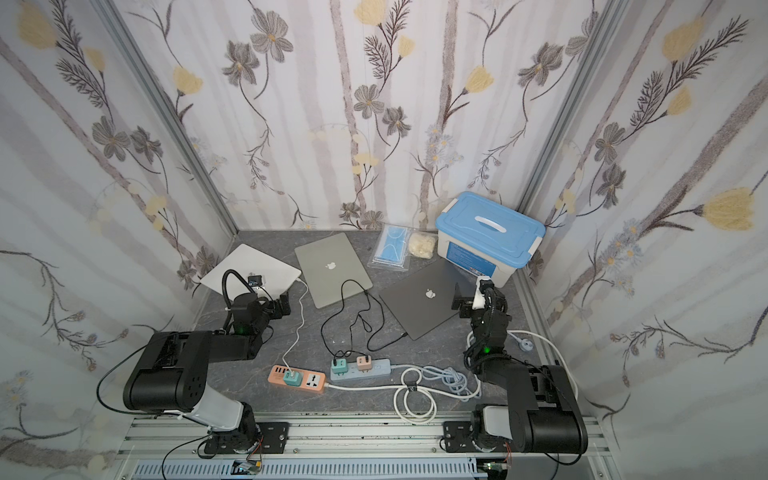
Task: Unplug the laptop charger
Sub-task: Remove the charging cable from the laptop.
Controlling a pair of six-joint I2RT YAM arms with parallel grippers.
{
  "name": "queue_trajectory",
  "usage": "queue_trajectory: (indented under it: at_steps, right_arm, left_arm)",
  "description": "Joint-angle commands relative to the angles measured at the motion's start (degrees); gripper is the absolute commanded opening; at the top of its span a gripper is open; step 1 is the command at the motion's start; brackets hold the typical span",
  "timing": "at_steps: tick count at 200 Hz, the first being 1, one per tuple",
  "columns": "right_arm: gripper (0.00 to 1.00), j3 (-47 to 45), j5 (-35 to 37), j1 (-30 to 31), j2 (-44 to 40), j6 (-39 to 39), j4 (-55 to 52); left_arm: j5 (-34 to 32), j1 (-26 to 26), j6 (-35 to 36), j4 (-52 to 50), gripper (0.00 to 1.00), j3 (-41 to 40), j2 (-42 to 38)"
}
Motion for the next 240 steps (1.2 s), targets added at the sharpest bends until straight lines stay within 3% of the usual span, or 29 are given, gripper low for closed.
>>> queue_trajectory:
  at_steps: [1,48,74,90,111,127,150,172,204,240]
  right_arm:
    - [1.00,0.4,-0.9,-0.1,0.2,-0.8,2.4]
    - [1.00,0.4,-0.2,-0.1,0.1,-0.5,2.3]
    - [1.00,3.4,2.9,0.1,-3.2,0.3,-5.9]
    - [1.00,8.0,4.6,0.3,-7.1,0.8,-16.0]
    - [1.00,14.9,4.3,0.4,-11.0,4.0,-28.7]
    - [1.00,24.3,0.3,0.8,-10.3,6.0,-41.6]
    - [1.00,38.5,-8.1,4.8,-5.2,7.1,-54.6]
    - [1.00,50.5,-16.8,11.9,2.3,8.9,-63.1]
    - [1.00,64.6,-18.2,25.4,14.4,9.7,-68.8]
    - [1.00,85.8,-18.6,36.7,32.2,10.2,-79.0]
  left_arm:
    - [0.0,0.1,-0.6,2.1,1.00,0.4,0.1]
    - [-0.1,-0.1,-0.4,2.0,1.00,0.3,-0.2]
    - [-1.8,-2.0,0.8,-17.6,1.00,8.8,-5.3]
    - [-3.7,-3.2,1.0,-21.4,1.00,10.2,-8.8]
    - [-14.4,-3.6,-10.2,-34.9,1.00,14.6,-13.8]
    - [-15.3,-3.6,-16.0,-48.0,1.00,21.4,-15.5]
    - [-12.8,-3.5,-23.1,-62.6,1.00,30.4,-15.5]
    - [-4.4,-3.1,-25.3,-71.2,1.00,37.2,-12.7]
    - [2.4,-2.8,-25.0,-80.2,1.00,43.7,-5.4]
    - [5.1,1.5,-25.9,-81.2,1.00,41.8,-1.1]
